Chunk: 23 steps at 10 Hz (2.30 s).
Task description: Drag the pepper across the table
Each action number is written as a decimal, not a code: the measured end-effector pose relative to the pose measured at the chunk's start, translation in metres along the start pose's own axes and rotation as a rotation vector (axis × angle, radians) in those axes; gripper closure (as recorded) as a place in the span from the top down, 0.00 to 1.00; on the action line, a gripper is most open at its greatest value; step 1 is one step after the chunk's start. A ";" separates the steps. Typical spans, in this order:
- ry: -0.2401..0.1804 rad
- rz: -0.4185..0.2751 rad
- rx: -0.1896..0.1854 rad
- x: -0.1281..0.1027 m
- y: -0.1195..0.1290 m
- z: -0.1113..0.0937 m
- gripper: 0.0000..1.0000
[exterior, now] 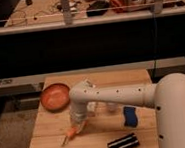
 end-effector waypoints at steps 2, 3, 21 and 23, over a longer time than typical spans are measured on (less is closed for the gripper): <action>-0.004 -0.002 -0.002 0.003 0.009 -0.003 0.00; -0.007 -0.007 -0.004 0.002 0.010 -0.003 0.00; -0.075 0.025 -0.019 0.039 0.070 -0.021 0.00; -0.081 0.031 -0.024 0.040 0.075 -0.021 0.00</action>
